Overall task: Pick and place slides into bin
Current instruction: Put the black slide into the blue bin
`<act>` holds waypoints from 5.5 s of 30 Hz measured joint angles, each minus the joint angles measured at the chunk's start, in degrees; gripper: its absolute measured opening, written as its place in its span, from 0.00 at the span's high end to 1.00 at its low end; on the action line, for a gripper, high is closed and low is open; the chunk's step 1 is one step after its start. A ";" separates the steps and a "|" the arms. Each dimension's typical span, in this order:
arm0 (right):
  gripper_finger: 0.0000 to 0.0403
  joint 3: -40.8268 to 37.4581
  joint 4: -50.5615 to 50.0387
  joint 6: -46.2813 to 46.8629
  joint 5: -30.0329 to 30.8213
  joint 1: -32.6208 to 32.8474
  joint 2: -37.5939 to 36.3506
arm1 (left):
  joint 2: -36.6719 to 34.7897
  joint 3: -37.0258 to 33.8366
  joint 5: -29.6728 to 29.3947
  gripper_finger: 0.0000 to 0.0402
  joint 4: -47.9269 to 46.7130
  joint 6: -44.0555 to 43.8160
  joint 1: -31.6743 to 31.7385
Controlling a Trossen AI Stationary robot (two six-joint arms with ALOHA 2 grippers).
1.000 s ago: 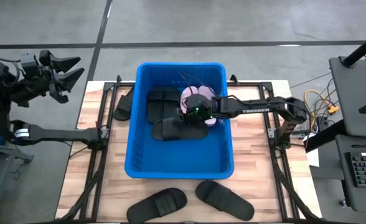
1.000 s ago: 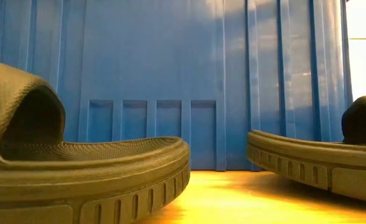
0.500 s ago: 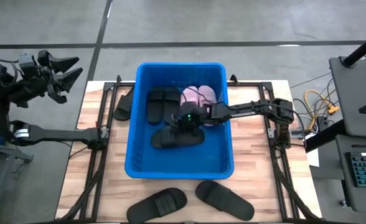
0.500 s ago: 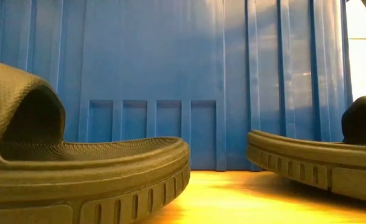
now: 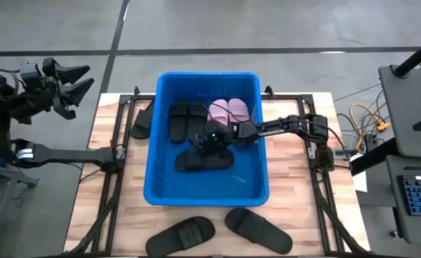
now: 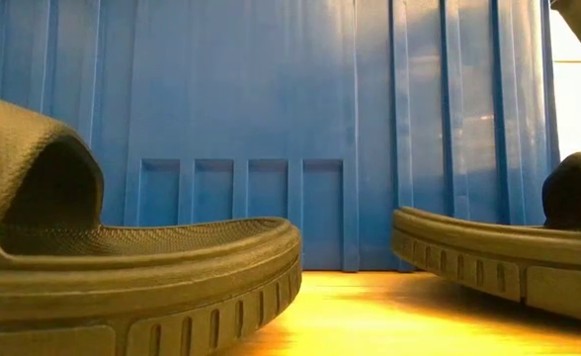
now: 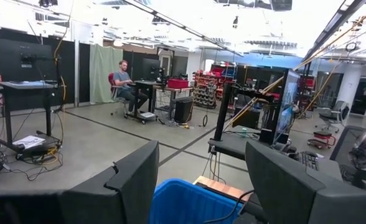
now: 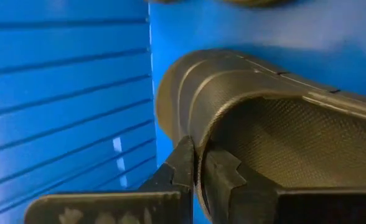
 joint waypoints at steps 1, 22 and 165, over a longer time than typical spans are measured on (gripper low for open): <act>0.97 -0.18 -0.08 -0.10 0.24 -0.29 0.00 | -0.03 0.00 -0.02 0.44 0.01 -0.01 0.00; 0.93 -3.76 4.18 1.00 0.82 -2.88 -0.11 | -0.04 0.00 -0.02 0.44 0.02 -0.07 0.00; 0.97 -4.45 -4.58 -1.23 -0.67 -4.08 -2.82 | -0.48 0.00 0.00 0.44 -1.55 1.46 -0.02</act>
